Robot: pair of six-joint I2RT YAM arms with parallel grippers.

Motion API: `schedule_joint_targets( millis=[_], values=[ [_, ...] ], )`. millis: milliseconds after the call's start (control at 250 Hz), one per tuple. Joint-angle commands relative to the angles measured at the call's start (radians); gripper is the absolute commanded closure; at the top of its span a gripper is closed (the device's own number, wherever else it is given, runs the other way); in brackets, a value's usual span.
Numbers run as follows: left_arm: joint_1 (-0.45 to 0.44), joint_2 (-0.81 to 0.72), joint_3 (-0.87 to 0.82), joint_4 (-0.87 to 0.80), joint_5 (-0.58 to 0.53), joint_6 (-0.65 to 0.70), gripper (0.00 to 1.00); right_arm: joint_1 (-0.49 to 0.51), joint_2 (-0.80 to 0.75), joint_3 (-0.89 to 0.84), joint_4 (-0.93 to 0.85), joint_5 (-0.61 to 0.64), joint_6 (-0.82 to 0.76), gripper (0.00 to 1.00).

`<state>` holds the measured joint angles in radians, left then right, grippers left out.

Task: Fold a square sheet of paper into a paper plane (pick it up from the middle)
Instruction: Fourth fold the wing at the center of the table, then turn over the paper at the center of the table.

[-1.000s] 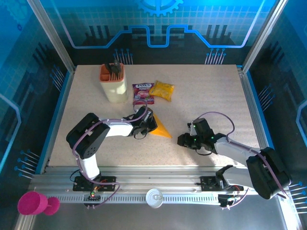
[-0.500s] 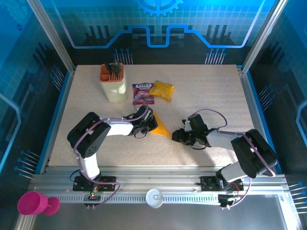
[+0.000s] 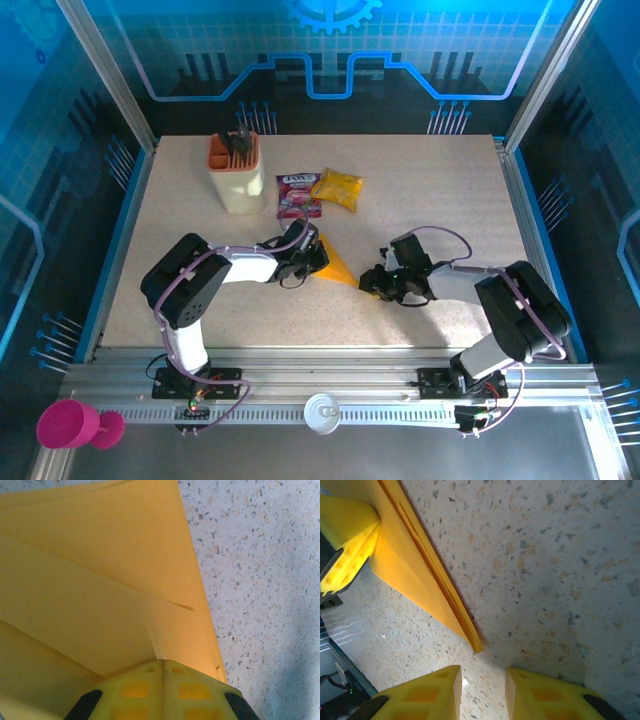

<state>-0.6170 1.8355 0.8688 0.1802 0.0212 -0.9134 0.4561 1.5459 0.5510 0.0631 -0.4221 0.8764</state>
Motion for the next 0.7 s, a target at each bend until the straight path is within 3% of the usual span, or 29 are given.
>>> schedule_joint_targets(
  millis=[0, 695],
  values=[
    [0.011, 0.071, -0.044, -0.128, -0.021, 0.017, 1.00, 0.052, 0.098, 0.053, 0.182, -0.013, 0.003, 0.70],
    [0.011, 0.078, -0.060, -0.098, 0.000, 0.010, 1.00, 0.054, 0.079, 0.134, 0.094, 0.019, -0.031, 0.70]
  ],
)
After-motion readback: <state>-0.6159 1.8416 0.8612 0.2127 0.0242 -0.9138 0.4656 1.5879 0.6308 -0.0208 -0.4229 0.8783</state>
